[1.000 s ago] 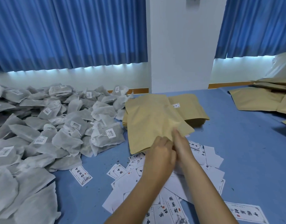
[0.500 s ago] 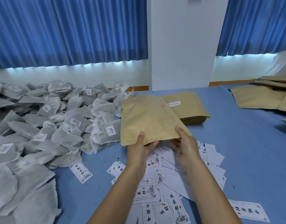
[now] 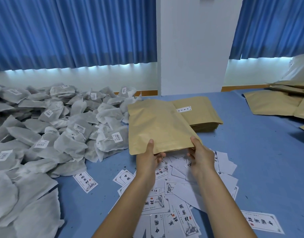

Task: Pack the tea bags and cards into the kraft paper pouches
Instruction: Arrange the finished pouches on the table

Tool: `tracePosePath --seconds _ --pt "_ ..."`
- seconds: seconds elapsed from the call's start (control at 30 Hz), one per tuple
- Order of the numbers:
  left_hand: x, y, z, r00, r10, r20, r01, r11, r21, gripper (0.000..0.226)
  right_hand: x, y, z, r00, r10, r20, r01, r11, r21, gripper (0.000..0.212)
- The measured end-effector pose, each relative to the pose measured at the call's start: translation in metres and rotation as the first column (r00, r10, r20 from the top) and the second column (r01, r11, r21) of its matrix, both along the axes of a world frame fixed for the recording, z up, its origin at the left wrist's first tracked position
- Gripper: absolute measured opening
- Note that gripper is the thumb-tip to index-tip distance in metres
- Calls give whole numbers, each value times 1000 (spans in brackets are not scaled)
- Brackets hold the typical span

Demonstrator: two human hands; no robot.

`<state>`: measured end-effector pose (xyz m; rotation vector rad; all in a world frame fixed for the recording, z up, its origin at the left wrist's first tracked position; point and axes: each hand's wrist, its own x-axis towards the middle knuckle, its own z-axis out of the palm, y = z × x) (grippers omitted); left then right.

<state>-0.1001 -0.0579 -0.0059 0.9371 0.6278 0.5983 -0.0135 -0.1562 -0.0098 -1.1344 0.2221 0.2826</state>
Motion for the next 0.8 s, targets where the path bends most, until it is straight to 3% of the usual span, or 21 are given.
tracePosePath --seconds 0.1,0.27,0.43,0.63,0.8 --pt "0 2 1 1000 2 19 -2 1000 24 4 -3 3 1 994 108 25 -107 994 -38 12" --pt "1 4 -1 1000 -7 26 6 999 46 6 -2 3 0 997 62 40 -61 998 -28 14" --pt "2 6 0 999 0 34 -1 999 42 7 -6 10 -2 980 175 92 -175 985 -8 7" --pt "2 4 -2 1000 -9 29 8 999 31 7 -3 12 -6 988 122 90 -124 992 18 10" --pt "2 3 -3 1000 -17 6 16 999 35 10 -11 16 -4 968 203 150 -211 977 41 15"
